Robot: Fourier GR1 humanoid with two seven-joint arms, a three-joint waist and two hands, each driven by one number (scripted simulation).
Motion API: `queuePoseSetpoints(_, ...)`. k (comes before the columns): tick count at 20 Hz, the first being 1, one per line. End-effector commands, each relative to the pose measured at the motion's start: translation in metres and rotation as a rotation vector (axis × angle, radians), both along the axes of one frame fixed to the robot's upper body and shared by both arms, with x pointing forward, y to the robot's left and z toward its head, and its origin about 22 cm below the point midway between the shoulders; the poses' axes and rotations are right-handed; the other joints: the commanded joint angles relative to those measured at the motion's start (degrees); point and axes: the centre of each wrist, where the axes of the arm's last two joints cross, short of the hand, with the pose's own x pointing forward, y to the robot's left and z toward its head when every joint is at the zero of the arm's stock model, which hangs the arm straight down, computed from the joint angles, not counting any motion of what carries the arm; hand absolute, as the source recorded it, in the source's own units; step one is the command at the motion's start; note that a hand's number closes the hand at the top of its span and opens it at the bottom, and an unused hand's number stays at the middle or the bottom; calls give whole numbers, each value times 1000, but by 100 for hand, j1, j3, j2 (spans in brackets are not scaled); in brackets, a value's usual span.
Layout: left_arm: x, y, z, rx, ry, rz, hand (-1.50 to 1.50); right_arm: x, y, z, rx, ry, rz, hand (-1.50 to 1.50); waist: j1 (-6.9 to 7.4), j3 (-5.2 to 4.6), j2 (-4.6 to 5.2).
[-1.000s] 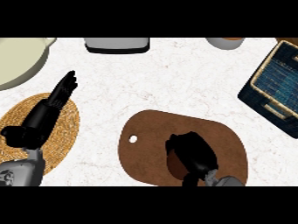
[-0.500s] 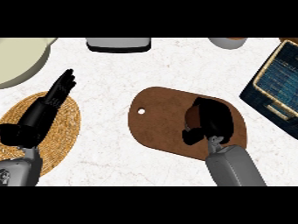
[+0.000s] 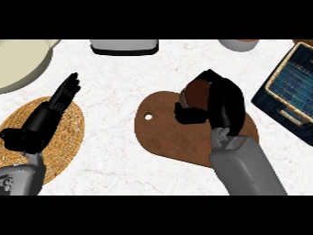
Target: Pick the cupcake from the cutting board and place it in the basket
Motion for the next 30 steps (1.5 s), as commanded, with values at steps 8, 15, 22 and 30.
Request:
queuePoseSetpoints(8, -9, 5, -1, 9, 4, 20, 0, -54, 27, 107, 179, -327, -122, 150, -42, -5, -25)
queuePoseSetpoints(15, 5, -5, 0, 4, 2, 0, 0, -16, 4, 153, 19, -303, -277, 150, -52, -11, -2)
queuePoseSetpoints(22, 0, -10, -5, -2, 5, 14, 0, 16, -42, 169, 42, -335, -366, 150, -37, -4, 9)
queuePoseSetpoints(30, 5, -4, 0, 14, -7, -8, 0, 67, -109, 167, 25, -432, -543, 150, 0, -2, 35)
